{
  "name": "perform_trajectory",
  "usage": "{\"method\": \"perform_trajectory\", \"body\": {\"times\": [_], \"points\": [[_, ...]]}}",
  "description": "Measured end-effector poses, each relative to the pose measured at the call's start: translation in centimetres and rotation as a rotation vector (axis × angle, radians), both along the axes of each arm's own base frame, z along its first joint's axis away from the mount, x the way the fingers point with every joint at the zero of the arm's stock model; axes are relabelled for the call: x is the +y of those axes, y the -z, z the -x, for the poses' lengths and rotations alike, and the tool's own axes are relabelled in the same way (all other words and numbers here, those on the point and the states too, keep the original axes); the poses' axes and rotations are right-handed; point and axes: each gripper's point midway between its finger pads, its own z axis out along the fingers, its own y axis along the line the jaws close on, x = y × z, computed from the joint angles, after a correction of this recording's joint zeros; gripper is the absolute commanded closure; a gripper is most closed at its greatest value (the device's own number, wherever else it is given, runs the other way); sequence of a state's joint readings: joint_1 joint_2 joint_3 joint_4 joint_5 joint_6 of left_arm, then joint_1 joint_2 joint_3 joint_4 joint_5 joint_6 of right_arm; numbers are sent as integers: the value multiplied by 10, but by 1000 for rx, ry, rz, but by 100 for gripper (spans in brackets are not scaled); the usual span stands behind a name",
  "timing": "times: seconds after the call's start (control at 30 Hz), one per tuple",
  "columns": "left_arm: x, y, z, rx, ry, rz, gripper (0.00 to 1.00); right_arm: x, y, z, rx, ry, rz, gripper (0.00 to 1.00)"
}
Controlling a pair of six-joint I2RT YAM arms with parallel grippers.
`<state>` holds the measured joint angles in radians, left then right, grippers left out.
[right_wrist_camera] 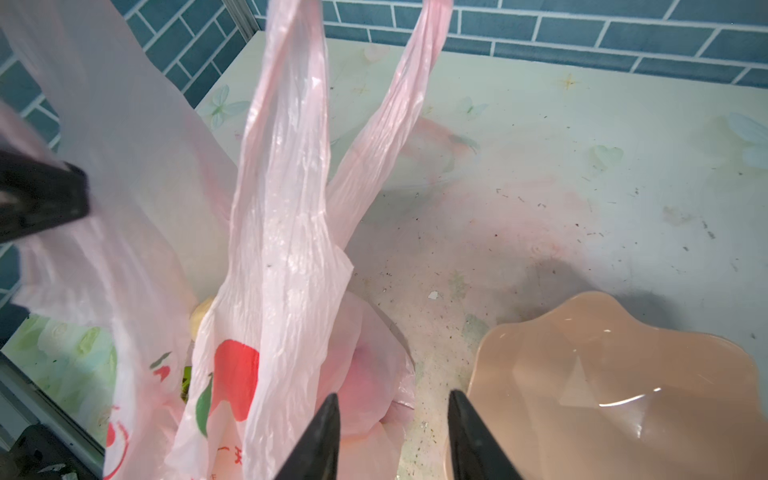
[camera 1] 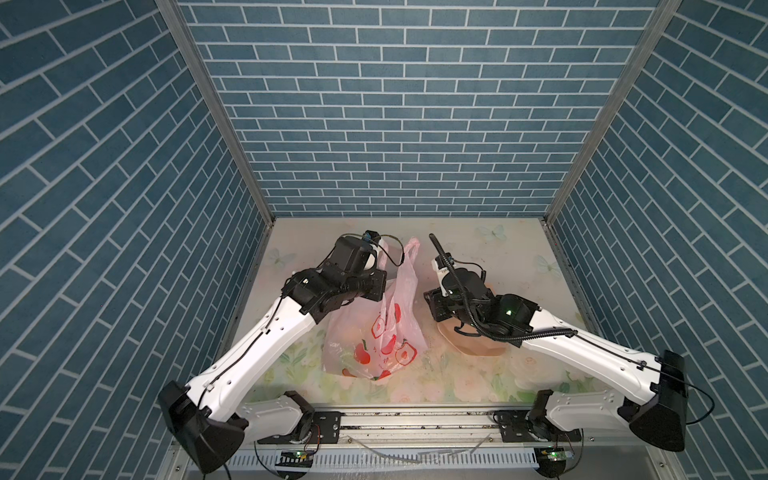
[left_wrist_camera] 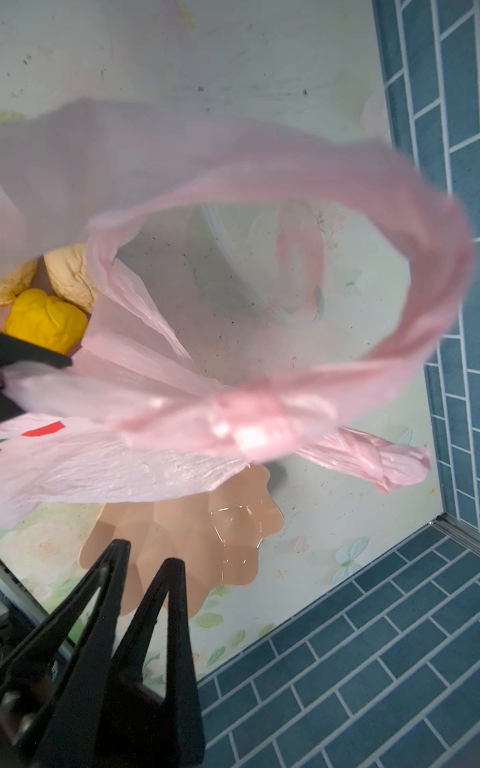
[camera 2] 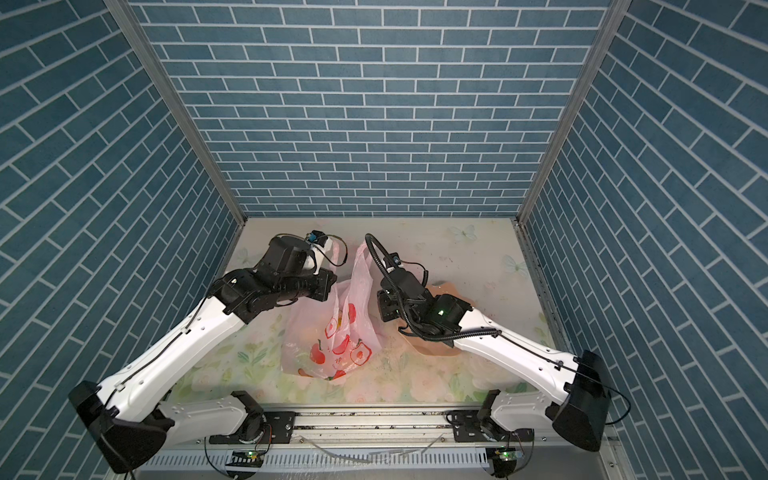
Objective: Take the fake fruits out of the plastic bag
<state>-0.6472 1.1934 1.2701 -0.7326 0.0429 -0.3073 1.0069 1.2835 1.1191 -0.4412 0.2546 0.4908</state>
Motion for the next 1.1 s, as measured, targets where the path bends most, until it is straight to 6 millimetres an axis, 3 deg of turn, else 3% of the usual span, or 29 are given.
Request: {"method": "perform_trajectory", "body": {"times": [0.1, 0.27, 0.43, 0.73, 0.83, 0.9, 1.1], "points": [[15, 5, 11, -2, -35, -4, 91, 11, -2, 1, 17, -36, -8, 64], [43, 28, 37, 31, -100, -17, 91, 37, -27, 9, 8, -111, -42, 69], [78, 53, 69, 74, -194, -23, 91, 74, -62, 40, -4, -229, -83, 72], [125, 53, 102, 35, -361, 47, 91, 108, -90, 81, 28, -375, -135, 86], [135, 57, 107, 27, -406, 65, 91, 130, -83, 90, 65, -415, -145, 91], [139, 60, 109, 28, -432, 70, 91, 145, -67, 91, 100, -423, -137, 93], [151, 72, 112, 46, -520, 88, 89, 174, 4, 85, 204, -394, -42, 97]]}}
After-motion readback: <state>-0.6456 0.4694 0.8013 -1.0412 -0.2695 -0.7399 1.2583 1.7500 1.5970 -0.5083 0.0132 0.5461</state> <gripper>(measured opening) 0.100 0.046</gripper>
